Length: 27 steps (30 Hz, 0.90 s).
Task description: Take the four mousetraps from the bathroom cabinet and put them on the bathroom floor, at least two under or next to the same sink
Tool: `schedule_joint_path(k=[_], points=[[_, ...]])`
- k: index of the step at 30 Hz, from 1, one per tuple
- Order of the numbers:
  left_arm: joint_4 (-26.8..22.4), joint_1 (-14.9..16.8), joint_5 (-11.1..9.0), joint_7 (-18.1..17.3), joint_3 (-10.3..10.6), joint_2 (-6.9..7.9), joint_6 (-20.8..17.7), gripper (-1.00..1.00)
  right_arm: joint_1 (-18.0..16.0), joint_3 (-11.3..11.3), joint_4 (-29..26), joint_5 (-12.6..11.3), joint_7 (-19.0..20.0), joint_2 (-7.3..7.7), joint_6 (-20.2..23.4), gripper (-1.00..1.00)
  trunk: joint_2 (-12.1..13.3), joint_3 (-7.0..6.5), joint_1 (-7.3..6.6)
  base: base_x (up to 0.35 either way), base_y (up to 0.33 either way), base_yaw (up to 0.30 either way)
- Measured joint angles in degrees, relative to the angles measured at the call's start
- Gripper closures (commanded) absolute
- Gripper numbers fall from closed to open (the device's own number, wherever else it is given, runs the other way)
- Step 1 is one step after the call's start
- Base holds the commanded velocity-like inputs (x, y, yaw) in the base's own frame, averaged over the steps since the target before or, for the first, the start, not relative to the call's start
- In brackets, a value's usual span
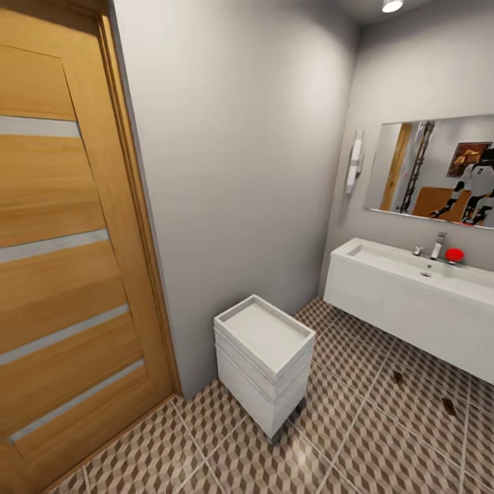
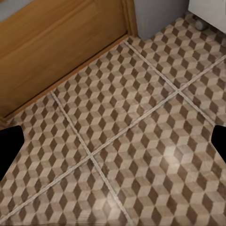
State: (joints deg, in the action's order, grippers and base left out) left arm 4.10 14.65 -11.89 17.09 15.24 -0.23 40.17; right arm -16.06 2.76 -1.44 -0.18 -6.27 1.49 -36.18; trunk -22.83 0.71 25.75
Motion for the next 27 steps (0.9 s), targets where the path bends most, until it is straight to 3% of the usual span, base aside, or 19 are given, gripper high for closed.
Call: schedule_joint_path(k=[27], points=[[0.0, 0.0, 0.0, 0.0, 0.0, 0.00, 0.0, -1.00, 0.0, 0.0, 0.1, 0.1, 0.0, -0.09, 0.0, -1.00, 0.0, 0.00, 0.00, 0.000, 0.000, 0.254]])
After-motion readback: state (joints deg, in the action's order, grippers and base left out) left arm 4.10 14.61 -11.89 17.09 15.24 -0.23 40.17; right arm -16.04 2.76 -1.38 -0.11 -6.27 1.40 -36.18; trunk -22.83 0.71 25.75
